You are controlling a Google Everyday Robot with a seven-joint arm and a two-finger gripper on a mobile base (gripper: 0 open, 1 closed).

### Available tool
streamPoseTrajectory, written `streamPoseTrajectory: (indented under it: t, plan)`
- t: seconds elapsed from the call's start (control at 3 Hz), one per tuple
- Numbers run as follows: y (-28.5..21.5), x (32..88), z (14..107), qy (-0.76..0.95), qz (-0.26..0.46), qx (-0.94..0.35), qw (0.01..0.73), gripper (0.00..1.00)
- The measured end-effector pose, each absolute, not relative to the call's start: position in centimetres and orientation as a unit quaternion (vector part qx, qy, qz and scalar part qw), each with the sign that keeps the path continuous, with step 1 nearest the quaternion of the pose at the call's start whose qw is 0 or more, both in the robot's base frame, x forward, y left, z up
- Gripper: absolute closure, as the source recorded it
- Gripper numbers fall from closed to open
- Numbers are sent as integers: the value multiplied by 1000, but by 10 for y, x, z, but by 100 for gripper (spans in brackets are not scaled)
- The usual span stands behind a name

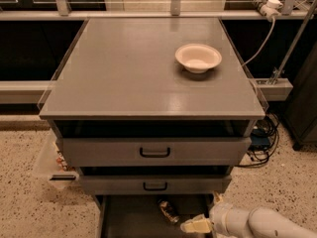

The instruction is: Pick orange can from bottom drawer and place on counter

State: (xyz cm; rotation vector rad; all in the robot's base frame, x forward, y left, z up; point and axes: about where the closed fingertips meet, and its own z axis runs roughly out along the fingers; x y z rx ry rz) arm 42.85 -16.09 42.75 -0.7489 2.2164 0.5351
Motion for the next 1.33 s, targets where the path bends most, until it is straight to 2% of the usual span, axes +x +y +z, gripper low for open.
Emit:
streamPoseTrajectory:
  t: [0.33,1.0,1.33]
  plan:
    - [-160,426,396,862,210,-289,360,0]
    - [-148,432,309,846,276,-271,367,0]
    - [-138,437,280,850,287,-269,351,0]
